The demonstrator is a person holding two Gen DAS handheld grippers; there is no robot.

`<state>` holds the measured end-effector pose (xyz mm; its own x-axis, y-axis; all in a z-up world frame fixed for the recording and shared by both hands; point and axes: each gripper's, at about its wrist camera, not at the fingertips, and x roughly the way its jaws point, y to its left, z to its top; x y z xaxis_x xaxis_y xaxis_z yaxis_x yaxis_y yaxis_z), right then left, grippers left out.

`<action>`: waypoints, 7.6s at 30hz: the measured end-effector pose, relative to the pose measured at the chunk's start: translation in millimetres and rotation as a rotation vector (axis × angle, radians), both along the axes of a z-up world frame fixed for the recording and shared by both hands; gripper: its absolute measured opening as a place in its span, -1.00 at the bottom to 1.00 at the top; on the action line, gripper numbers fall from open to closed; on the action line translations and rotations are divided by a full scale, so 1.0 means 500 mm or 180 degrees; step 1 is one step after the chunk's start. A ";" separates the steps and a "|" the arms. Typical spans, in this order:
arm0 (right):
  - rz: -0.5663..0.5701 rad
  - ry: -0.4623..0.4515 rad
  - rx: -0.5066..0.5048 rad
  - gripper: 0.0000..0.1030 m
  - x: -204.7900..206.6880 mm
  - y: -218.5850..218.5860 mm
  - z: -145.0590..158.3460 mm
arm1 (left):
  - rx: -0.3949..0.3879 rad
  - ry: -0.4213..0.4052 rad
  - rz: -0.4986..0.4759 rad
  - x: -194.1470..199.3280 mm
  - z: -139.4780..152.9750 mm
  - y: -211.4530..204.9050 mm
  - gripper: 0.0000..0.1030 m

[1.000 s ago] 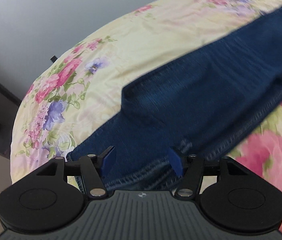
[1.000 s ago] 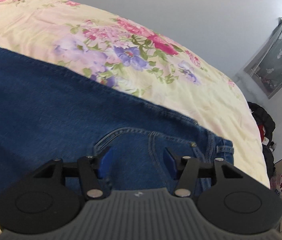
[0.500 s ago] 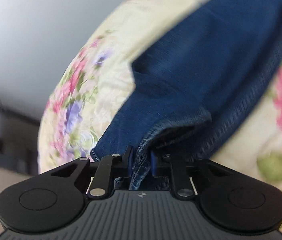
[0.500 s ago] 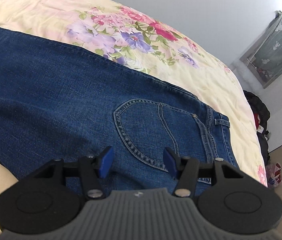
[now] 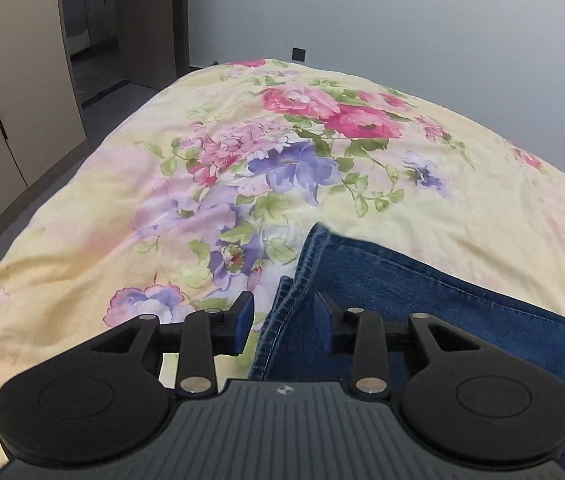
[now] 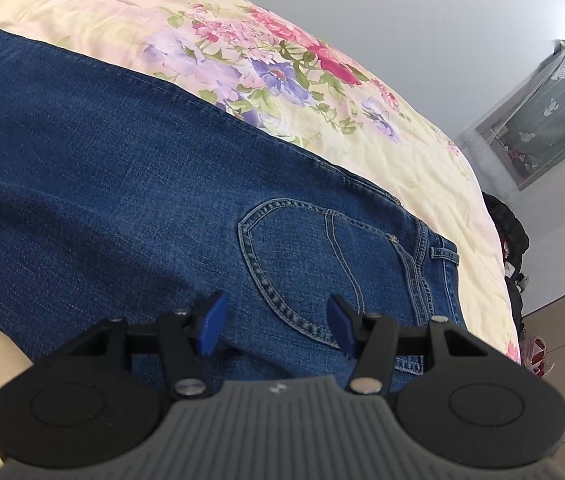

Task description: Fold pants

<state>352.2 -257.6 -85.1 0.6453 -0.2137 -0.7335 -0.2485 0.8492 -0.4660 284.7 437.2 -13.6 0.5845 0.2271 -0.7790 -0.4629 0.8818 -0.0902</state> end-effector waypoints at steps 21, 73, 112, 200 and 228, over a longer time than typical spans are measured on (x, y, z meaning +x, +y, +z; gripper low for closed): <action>-0.0109 -0.0084 0.0341 -0.02 -0.143 -0.017 0.038 | -0.1610 -0.0596 0.1078 -0.119 -0.177 0.020 -0.40; -0.1582 -0.0124 0.1927 -0.18 -0.139 -0.341 0.084 | -0.0452 -0.0234 0.0348 -0.107 -0.069 -0.144 -0.15; -0.1865 -0.0679 0.2122 -0.30 0.084 -0.608 0.031 | 0.0396 0.0211 0.0423 0.015 -0.137 -0.267 -0.06; 0.0184 0.0660 0.1962 -1.00 -0.028 0.302 -0.015 | -0.1743 -0.1002 0.1055 -0.266 -0.137 -0.138 0.17; 0.0502 0.0583 0.1827 -1.00 0.224 0.530 -0.058 | -0.1248 -0.0985 0.1007 -0.168 -0.192 -0.026 -0.89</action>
